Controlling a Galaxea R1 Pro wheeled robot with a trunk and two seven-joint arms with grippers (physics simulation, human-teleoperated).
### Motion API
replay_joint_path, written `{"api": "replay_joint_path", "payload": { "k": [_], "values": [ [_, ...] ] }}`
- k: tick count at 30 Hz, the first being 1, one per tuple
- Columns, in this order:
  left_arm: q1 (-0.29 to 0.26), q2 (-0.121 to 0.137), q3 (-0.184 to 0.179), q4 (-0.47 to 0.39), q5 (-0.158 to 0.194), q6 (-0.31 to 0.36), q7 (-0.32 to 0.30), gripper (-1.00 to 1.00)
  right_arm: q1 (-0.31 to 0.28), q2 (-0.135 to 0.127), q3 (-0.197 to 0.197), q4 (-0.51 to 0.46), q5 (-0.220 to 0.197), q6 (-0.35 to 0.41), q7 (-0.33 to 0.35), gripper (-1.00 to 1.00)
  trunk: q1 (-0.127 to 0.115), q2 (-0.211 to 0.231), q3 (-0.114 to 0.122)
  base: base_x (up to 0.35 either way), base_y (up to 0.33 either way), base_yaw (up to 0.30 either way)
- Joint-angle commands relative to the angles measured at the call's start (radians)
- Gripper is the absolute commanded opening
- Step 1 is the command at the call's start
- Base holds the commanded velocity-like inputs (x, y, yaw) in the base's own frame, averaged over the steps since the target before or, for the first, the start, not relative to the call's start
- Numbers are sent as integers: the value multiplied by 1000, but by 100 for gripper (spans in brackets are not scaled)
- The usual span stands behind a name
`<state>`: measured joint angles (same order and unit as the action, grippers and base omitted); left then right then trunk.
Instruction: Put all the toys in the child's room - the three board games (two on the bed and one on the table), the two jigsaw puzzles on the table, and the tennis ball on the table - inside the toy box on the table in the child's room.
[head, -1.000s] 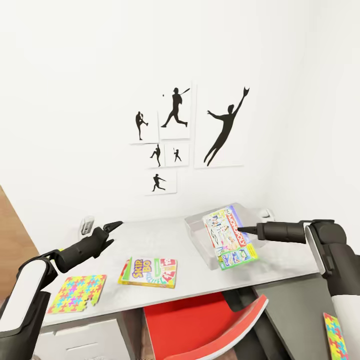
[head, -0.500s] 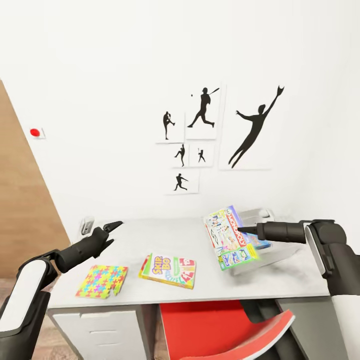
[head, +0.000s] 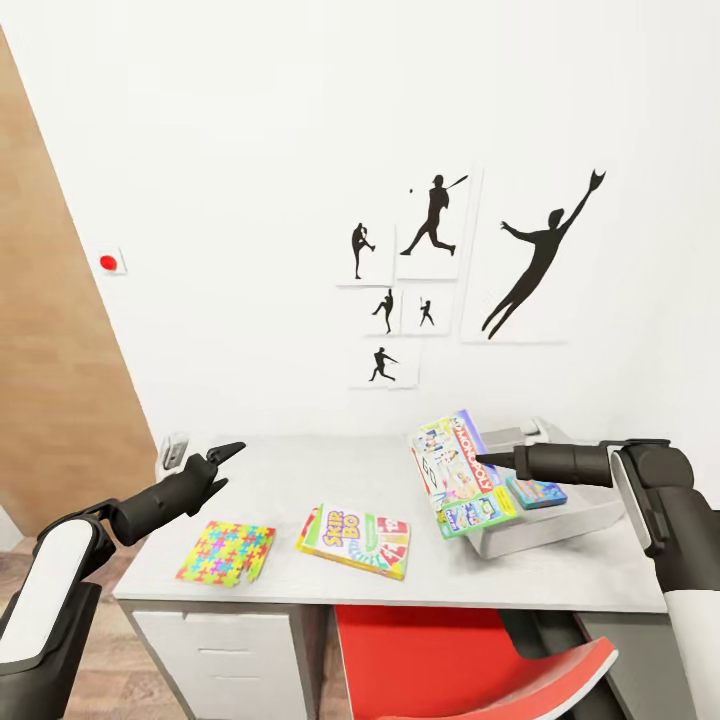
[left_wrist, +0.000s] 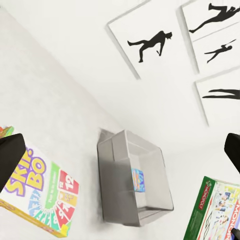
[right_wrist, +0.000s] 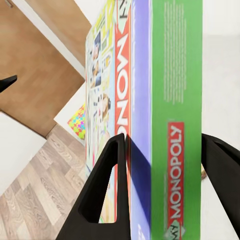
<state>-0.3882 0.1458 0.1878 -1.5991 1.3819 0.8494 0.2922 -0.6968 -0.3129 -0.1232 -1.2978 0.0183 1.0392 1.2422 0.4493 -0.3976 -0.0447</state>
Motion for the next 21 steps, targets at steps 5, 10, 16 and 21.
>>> {"api": "replay_joint_path", "payload": {
  "k": [5,10,16,21],
  "values": [
    [-1,0,1,-1,10,3,10,100,-1,0,-4,0,2,8,5,-100,1,-2,-2,0,0,20],
    [-1,0,1,-1,10,3,12,100,-1,0,-5,0,2,8,5,-100,1,-2,-2,38,-36,-51],
    [0,0,1,-1,8,3,14,100,-1,0,-5,-1,2,8,5,-100,1,-2,-2,156,-143,-152],
    [0,0,2,-1,7,3,14,100,-1,0,-5,-1,2,8,5,-100,1,-2,-2,160,-146,-66]
  ]
}}
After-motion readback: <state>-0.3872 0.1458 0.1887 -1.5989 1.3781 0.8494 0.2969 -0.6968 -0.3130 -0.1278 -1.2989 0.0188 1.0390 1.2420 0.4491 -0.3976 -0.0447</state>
